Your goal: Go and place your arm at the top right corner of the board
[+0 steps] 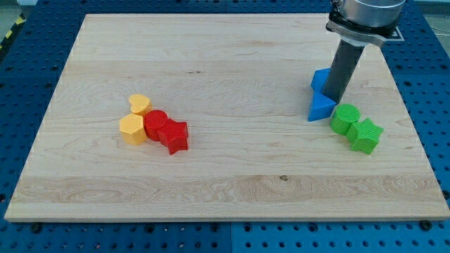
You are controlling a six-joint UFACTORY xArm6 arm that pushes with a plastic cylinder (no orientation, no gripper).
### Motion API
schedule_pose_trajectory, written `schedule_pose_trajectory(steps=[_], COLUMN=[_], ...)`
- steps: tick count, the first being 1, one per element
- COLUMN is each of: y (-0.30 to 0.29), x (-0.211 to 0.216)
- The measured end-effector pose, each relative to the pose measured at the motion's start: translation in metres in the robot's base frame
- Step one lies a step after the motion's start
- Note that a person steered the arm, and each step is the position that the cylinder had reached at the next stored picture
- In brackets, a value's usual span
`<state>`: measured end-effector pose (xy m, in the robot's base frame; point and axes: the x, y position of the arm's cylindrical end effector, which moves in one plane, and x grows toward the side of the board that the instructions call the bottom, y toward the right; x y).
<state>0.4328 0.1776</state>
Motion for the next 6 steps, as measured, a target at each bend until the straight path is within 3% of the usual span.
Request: schedule_pose_trajectory(steps=[1, 2, 4, 6], y=[0.036, 0.069, 0.076, 0.067], x=[-0.009, -0.061, -0.186, -0.198])
